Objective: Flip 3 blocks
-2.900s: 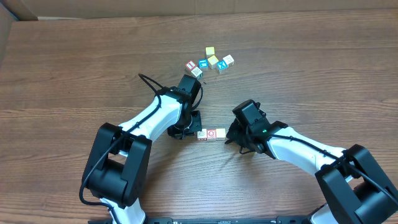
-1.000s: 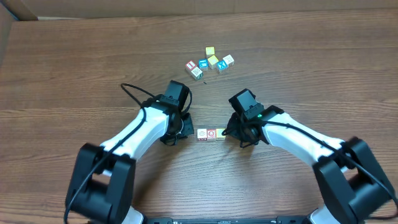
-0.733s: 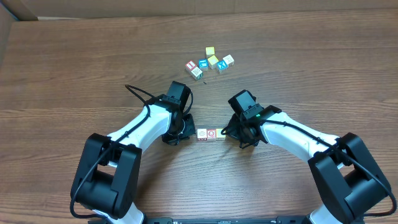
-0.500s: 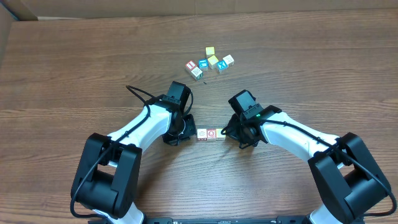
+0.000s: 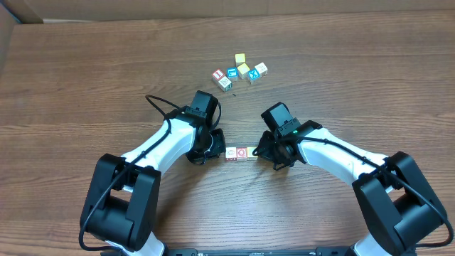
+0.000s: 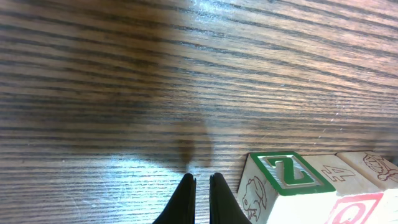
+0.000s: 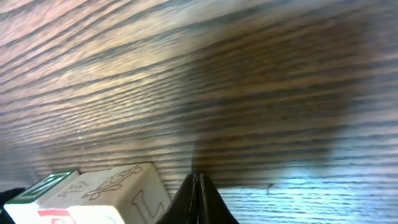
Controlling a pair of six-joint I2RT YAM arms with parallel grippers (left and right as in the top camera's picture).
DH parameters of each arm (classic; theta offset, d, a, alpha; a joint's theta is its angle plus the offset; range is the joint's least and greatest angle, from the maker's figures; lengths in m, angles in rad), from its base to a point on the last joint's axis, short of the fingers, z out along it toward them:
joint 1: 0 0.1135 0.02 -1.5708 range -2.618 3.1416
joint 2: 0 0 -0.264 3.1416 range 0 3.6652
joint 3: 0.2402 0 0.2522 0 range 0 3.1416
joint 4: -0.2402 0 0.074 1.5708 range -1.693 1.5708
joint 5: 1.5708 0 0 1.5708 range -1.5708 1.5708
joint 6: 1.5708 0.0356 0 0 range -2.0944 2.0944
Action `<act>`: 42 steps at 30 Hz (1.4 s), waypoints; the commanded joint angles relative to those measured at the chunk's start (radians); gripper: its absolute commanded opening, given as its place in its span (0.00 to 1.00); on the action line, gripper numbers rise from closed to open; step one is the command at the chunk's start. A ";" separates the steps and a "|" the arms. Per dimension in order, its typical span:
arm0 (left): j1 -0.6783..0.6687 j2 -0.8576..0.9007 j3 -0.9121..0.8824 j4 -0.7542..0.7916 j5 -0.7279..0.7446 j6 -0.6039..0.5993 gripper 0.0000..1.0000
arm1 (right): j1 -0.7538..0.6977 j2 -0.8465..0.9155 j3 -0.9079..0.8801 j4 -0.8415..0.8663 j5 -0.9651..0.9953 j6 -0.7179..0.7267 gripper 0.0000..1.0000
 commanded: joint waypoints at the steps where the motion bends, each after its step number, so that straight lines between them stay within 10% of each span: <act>1: 0.004 -0.028 0.024 0.003 0.020 0.024 0.04 | -0.004 -0.022 0.021 0.017 -0.025 -0.039 0.04; 42: -0.031 -0.028 0.024 0.020 0.037 0.019 0.04 | -0.001 -0.070 -0.006 0.024 -0.028 -0.086 0.04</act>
